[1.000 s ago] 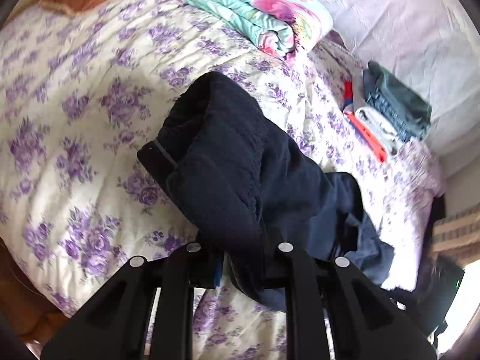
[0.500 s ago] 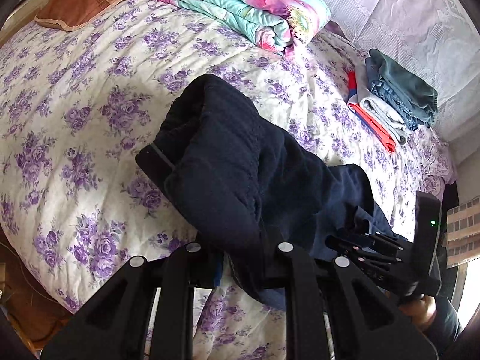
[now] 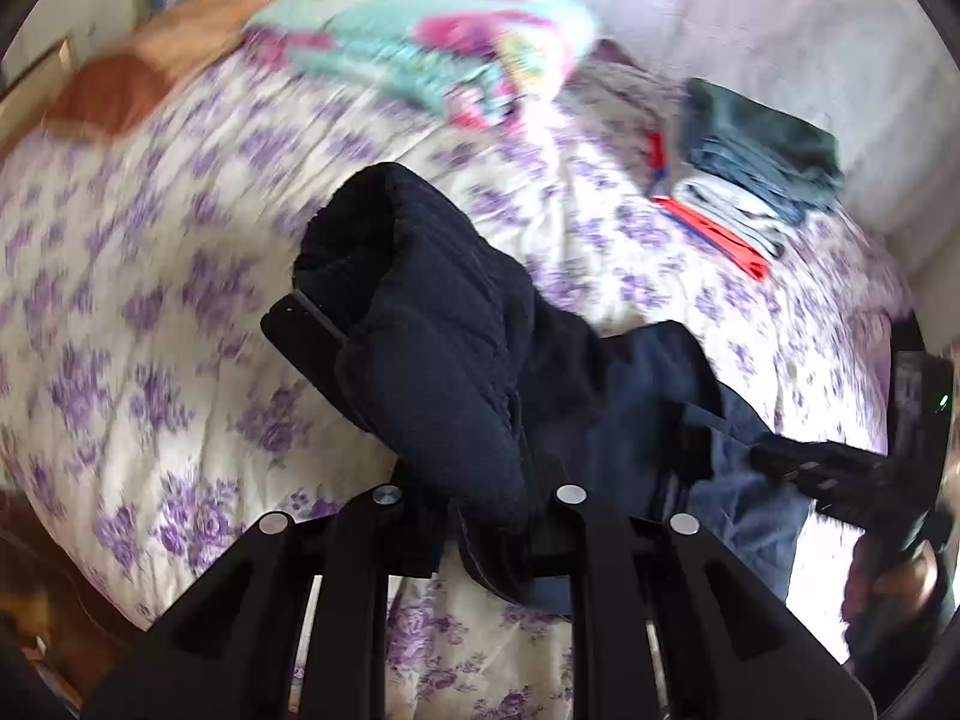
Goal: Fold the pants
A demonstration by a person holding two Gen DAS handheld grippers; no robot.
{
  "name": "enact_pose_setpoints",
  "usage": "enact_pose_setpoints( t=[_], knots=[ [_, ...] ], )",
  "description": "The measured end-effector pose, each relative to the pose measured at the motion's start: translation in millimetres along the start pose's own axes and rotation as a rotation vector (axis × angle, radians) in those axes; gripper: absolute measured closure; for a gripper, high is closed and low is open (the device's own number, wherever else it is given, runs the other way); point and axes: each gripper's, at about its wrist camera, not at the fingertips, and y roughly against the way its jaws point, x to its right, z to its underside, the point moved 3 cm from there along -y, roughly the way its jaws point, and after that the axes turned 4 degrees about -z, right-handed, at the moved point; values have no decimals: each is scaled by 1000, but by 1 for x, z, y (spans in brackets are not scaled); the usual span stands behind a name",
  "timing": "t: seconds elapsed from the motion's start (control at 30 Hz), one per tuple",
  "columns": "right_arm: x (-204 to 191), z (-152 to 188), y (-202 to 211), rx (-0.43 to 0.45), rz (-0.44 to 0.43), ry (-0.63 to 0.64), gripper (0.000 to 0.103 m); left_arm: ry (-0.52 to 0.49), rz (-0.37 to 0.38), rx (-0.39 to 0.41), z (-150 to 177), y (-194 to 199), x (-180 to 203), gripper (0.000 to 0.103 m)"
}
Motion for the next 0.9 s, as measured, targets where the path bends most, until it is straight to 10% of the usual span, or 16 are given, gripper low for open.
enact_pose_setpoints(
  t=[0.2,0.47,0.73,0.9],
  knots=[
    [86,77,81,85,82,-245,64,-163,47,51,3,26,55,88],
    [162,176,154,246,162,-513,63,-631,153,48,51,36,207,88],
    [172,207,107,211,88,-598,62,-921,155,-349,156,-89,309,69],
    [147,196,100,193,66,-509,47,-905,302,-235,141,-31,308,45]
  ],
)
